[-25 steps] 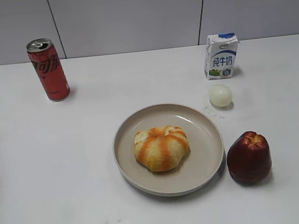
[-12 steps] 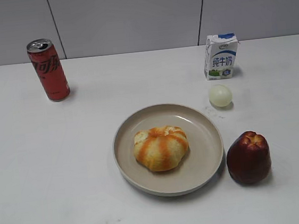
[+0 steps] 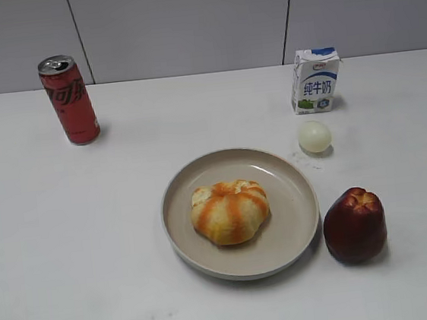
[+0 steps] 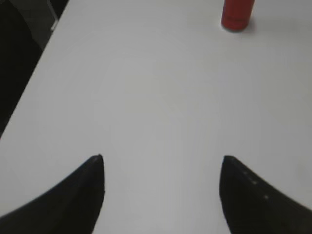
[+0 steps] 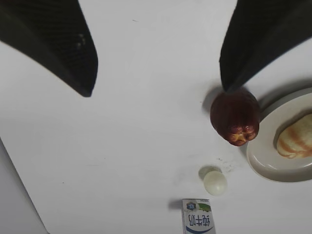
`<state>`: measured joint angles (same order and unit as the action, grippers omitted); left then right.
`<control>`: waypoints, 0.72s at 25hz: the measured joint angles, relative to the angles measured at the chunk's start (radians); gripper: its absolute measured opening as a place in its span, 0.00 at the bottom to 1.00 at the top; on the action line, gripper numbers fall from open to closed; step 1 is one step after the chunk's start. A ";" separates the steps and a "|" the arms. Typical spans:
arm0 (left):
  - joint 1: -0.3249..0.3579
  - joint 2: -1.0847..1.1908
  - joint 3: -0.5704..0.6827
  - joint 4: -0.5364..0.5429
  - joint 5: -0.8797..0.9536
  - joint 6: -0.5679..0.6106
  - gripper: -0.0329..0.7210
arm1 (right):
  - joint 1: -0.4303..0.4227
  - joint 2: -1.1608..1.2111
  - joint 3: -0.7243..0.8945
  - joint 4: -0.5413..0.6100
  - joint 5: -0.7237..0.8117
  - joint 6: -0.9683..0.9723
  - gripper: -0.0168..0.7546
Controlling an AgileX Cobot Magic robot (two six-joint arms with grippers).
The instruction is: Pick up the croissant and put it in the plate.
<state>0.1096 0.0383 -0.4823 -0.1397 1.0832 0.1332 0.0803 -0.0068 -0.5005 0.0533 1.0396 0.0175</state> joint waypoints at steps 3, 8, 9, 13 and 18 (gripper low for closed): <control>0.000 -0.038 0.001 0.005 0.008 0.000 0.78 | 0.000 0.000 0.001 0.001 0.000 0.000 0.78; -0.040 -0.039 0.001 0.005 0.008 0.000 0.78 | 0.000 0.000 0.001 0.000 0.000 0.000 0.78; -0.058 -0.039 0.001 0.005 0.008 0.000 0.77 | 0.000 0.000 0.001 0.000 0.000 0.000 0.78; -0.152 -0.039 0.001 0.004 0.008 0.000 0.77 | 0.000 0.000 0.001 0.000 0.000 0.000 0.78; -0.239 -0.041 0.001 0.004 0.008 0.000 0.77 | 0.000 0.000 0.001 0.000 0.000 0.000 0.78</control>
<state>-0.1296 -0.0022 -0.4814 -0.1352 1.0912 0.1332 0.0803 -0.0068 -0.4996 0.0534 1.0396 0.0175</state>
